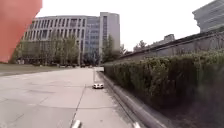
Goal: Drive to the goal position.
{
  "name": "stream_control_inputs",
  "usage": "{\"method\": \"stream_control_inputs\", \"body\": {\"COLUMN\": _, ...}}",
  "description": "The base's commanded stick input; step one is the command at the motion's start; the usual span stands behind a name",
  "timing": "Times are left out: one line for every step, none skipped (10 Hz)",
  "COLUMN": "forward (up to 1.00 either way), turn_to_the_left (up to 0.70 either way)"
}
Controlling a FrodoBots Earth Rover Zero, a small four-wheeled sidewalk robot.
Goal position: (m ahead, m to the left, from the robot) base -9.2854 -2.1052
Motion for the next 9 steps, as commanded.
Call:
{"method": "stream_control_inputs", "body": {"forward": 0.00, "turn_to_the_left": 0.70}}
{"method": "stream_control_inputs", "body": {"forward": 0.00, "turn_to_the_left": 0.70}}
{"method": "stream_control_inputs", "body": {"forward": 0.00, "turn_to_the_left": 0.70}}
{"method": "stream_control_inputs", "body": {"forward": 0.00, "turn_to_the_left": 0.70}}
{"method": "stream_control_inputs", "body": {"forward": 0.00, "turn_to_the_left": 0.70}}
{"method": "stream_control_inputs", "body": {"forward": 0.00, "turn_to_the_left": 0.70}}
{"method": "stream_control_inputs", "body": {"forward": 0.00, "turn_to_the_left": 0.70}}
{"method": "stream_control_inputs", "body": {"forward": 0.00, "turn_to_the_left": 0.70}}
{"method": "stream_control_inputs", "body": {"forward": 0.00, "turn_to_the_left": 0.70}}
